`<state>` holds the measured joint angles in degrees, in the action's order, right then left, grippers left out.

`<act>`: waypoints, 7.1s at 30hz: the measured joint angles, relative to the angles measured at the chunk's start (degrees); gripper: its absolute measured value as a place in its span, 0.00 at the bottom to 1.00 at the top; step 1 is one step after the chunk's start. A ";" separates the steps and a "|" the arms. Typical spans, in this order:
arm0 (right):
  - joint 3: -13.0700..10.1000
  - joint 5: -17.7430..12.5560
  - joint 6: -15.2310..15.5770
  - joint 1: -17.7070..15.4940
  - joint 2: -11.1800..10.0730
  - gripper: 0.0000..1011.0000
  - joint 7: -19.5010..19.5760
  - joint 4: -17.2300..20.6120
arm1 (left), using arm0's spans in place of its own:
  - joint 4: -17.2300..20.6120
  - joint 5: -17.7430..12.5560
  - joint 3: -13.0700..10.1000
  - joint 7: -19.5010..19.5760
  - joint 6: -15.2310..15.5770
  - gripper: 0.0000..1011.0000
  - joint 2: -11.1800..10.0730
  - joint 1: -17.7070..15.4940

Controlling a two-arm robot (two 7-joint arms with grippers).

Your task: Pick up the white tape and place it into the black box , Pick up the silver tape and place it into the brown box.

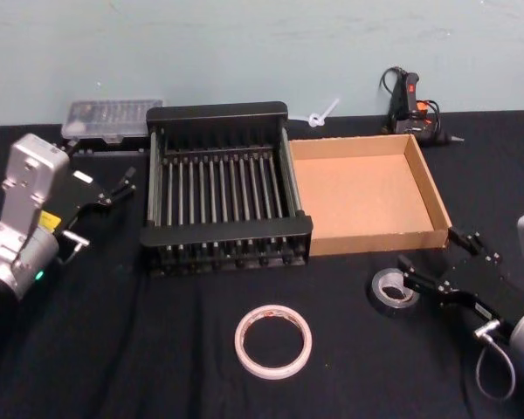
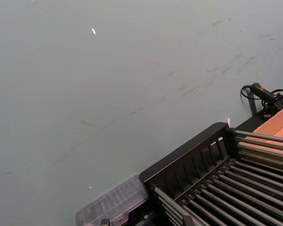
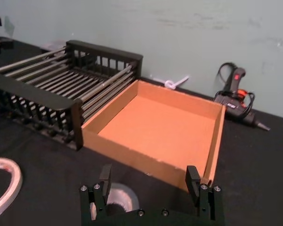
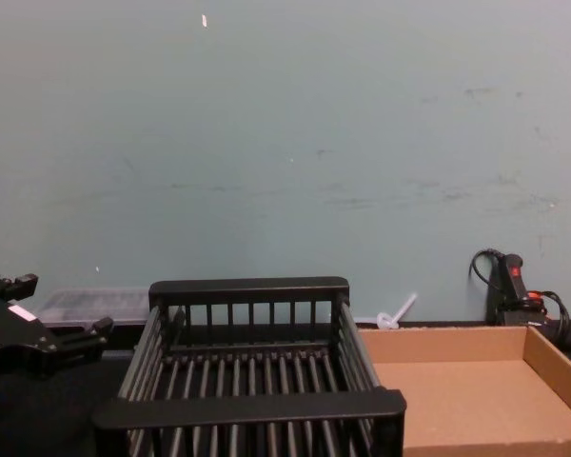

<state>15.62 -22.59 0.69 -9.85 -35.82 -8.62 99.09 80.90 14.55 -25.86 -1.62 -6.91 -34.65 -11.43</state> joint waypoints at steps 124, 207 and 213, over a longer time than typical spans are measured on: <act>-2.56 4.48 13.75 5.88 5.17 0.14 -11.08 -5.77 | 0.00 0.00 0.00 0.00 0.00 0.99 0.00 0.00; 5.34 9.02 14.60 36.48 15.19 0.14 -13.45 -32.00 | 0.00 0.00 0.00 0.00 0.00 0.99 0.00 0.00; 5.31 8.95 14.59 36.44 15.12 0.22 -13.46 -31.87 | 0.00 0.00 0.00 0.00 0.00 0.99 0.00 0.00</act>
<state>20.93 -13.64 15.27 26.59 -20.70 -22.08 67.21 80.90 14.55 -25.86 -1.62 -6.91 -34.65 -11.43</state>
